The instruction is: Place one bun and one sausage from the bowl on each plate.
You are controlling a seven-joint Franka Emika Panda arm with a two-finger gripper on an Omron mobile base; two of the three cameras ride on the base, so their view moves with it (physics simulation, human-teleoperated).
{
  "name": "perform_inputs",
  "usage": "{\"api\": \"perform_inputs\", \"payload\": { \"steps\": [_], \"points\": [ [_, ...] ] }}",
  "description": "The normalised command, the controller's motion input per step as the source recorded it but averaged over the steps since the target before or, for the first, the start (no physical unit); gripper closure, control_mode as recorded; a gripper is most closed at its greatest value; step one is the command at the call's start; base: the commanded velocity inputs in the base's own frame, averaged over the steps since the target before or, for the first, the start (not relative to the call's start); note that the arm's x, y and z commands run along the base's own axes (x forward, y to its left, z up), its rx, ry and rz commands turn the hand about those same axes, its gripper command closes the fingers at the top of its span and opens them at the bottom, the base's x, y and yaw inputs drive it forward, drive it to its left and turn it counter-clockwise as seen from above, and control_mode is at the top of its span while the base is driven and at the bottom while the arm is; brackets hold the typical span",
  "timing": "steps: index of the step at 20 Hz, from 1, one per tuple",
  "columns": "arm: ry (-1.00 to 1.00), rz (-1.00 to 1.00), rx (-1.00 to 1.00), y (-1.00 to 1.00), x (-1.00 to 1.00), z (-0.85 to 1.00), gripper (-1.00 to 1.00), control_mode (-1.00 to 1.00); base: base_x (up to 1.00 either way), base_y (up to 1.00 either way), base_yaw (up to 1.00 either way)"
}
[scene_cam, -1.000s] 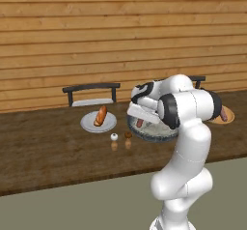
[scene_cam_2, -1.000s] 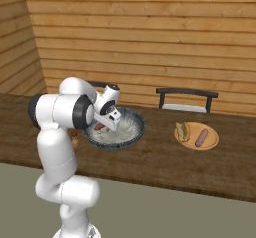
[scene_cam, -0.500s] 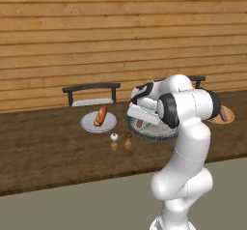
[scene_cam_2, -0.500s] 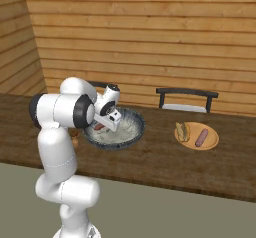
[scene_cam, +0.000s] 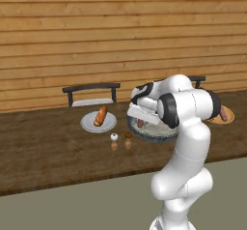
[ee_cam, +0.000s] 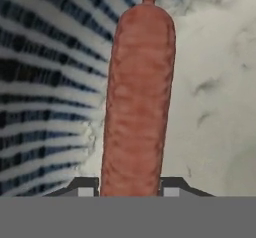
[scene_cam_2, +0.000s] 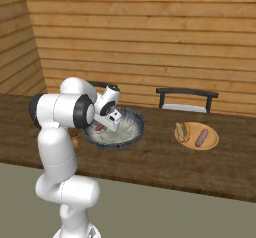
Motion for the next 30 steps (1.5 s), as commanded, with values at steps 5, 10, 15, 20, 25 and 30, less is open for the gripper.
{"api": "perform_inputs", "payload": {
  "steps": [5, 10, 15, 20, 25, 30],
  "points": [
    [-0.03, 0.0, 0.0, 0.0, -0.16, 0.3, 1.0, -1.0, 0.0, 0.0, 0.0],
    [-0.05, -0.03, 0.0, 0.42, -0.59, 0.71, 1.0, -1.0, 0.0, 0.0, 0.0],
    [-0.08, 0.0, -0.02, 0.69, -0.27, 0.75, 1.0, -1.0, 0.0, 0.0, 0.0],
    [0.0, 0.0, 0.0, 0.61, 0.03, 0.21, 1.0, -1.0, 0.0, 0.0, 0.0],
    [0.06, 0.0, 0.0, 0.49, 0.16, 0.0, 1.0, -1.0, 0.0, 0.0, 0.0],
    [0.07, 0.0, 0.0, 0.24, 0.43, 0.0, 1.0, -1.0, 0.0, 0.0, 0.0]
  ]
}}
